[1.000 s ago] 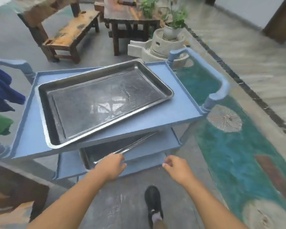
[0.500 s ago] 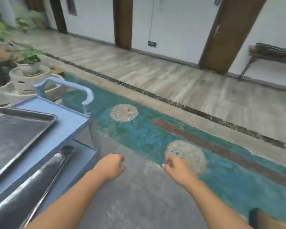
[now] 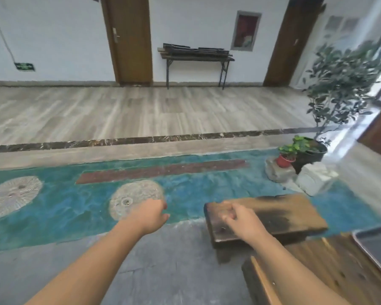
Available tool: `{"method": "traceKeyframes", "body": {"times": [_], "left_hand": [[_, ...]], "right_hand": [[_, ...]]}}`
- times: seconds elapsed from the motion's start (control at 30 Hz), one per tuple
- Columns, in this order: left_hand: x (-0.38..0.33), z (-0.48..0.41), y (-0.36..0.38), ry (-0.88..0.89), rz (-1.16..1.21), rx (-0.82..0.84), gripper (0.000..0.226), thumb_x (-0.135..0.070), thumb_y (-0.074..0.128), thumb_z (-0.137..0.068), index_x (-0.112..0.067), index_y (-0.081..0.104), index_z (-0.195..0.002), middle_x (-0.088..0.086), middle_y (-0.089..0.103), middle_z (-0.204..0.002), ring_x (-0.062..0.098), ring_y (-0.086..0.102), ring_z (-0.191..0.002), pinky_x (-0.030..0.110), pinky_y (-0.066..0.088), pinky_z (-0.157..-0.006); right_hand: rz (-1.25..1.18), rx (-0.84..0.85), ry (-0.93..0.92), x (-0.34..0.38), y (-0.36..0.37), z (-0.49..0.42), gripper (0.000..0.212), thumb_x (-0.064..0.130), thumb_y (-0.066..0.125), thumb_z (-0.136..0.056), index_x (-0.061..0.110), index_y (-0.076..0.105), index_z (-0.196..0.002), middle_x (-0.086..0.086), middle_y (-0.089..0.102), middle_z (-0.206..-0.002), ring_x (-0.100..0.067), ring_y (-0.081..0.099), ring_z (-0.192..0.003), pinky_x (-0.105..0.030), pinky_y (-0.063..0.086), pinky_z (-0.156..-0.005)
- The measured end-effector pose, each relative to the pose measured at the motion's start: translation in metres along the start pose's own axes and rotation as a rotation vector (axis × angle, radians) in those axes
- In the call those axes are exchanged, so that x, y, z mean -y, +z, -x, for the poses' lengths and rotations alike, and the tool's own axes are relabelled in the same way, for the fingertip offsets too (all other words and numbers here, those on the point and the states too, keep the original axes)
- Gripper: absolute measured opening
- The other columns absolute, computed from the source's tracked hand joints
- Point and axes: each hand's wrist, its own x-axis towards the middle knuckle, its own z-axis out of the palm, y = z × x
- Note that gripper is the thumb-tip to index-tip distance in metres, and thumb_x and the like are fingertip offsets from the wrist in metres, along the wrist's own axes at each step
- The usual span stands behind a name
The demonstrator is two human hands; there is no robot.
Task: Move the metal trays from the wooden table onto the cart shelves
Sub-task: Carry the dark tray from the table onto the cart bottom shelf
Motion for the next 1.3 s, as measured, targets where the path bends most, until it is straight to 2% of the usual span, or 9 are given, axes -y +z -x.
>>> {"method": "traceKeyframes", "body": {"times": [0.27,0.4,0.5,0.63,0.77,0.83,0.97,1.17,1.3], "left_hand": [[-0.212,-0.079,0.023,0.376,-0.172,0.082,0.037,-0.037,0.053,-0.093,-0.017,0.06,-0.123,0.007,0.067,-0.12,0.03,0.062,-0.114,0.041,0.052,-0.093],[-0.31,-0.096,0.048,0.564,-0.225,0.141,0.034,-0.04,0.052,-0.094,-0.017,0.061,-0.118,0.006,0.069,-0.11,0.029,0.064,-0.105,0.039,0.053,-0.087],[-0.381,-0.102,0.069,0.734,-0.296,0.151,0.027,-0.044,0.052,-0.093,-0.02,0.06,-0.102,0.006,0.069,-0.108,0.029,0.064,-0.104,0.038,0.052,-0.085],[-0.466,-0.113,0.1,0.87,-0.317,0.203,0.032,-0.046,0.052,-0.093,-0.021,0.063,-0.109,0.003,0.069,-0.114,0.029,0.063,-0.11,0.038,0.051,-0.087],[-0.551,-0.137,0.133,0.975,-0.319,0.256,0.034,-0.051,0.053,-0.094,-0.02,0.05,-0.081,0.01,0.07,-0.097,0.032,0.065,-0.095,0.037,0.048,-0.074],[-0.592,-0.154,0.15,1.022,-0.284,0.272,0.033,-0.052,0.053,-0.094,-0.02,0.057,-0.097,0.008,0.069,-0.094,0.03,0.065,-0.094,0.037,0.048,-0.073],[-0.661,-0.191,0.188,1.009,-0.224,0.282,0.052,-0.058,0.056,-0.091,-0.014,0.057,-0.119,0.008,0.068,-0.106,0.03,0.064,-0.104,0.037,0.049,-0.077],[-0.716,-0.24,0.242,0.857,-0.201,0.321,0.079,-0.063,0.06,-0.086,-0.012,0.04,-0.144,0.017,0.054,-0.135,0.034,0.056,-0.12,0.041,0.048,-0.095],[-0.735,-0.276,0.279,0.782,-0.183,0.287,0.093,-0.063,0.064,-0.082,-0.01,0.028,-0.15,0.021,0.043,-0.142,0.038,0.046,-0.129,0.044,0.041,-0.102]], "right_hand": [[-0.088,-0.234,0.359,-0.196,-0.101,0.09,0.035,0.04,0.062,-0.088,0.019,0.061,-0.115,0.005,0.067,-0.091,-0.018,0.063,-0.091,-0.029,0.042,-0.074],[-0.13,-0.309,0.549,-0.261,-0.119,0.149,0.035,0.042,0.061,-0.088,0.022,0.06,-0.116,0.003,0.068,-0.098,-0.022,0.065,-0.099,-0.03,0.046,-0.079],[-0.173,-0.381,0.696,-0.303,-0.126,0.193,0.037,0.046,0.062,-0.088,0.023,0.06,-0.117,0.002,0.071,-0.103,-0.021,0.065,-0.102,-0.031,0.049,-0.082],[-0.207,-0.453,0.878,-0.353,-0.134,0.251,0.046,0.053,0.061,-0.087,0.02,0.057,-0.119,0.0,0.069,-0.103,-0.022,0.064,-0.1,-0.033,0.049,-0.08],[-0.243,-0.531,1.063,-0.408,-0.146,0.3,0.053,0.056,0.061,-0.087,0.019,0.051,-0.124,0.002,0.069,-0.093,-0.022,0.064,-0.092,-0.036,0.05,-0.076],[-0.267,-0.563,1.145,-0.439,-0.153,0.317,0.057,0.055,0.062,-0.087,0.017,0.05,-0.128,0.001,0.068,-0.089,-0.02,0.063,-0.088,-0.035,0.049,-0.074],[-0.247,-0.59,1.313,-0.501,-0.158,0.338,0.061,0.056,0.061,-0.088,0.013,0.047,-0.129,-0.012,0.061,-0.12,-0.029,0.058,-0.107,-0.033,0.042,-0.078],[-0.193,-0.583,1.475,-0.592,-0.152,0.347,0.082,0.058,0.066,-0.083,0.013,0.035,-0.143,-0.02,0.048,-0.135,-0.04,0.054,-0.118,-0.045,0.046,-0.091],[-0.12,-0.644,1.511,-0.657,-0.142,0.345,0.089,0.055,0.073,-0.077,0.013,0.03,-0.142,-0.023,0.046,-0.13,-0.044,0.051,-0.116,-0.049,0.047,-0.089]]}}
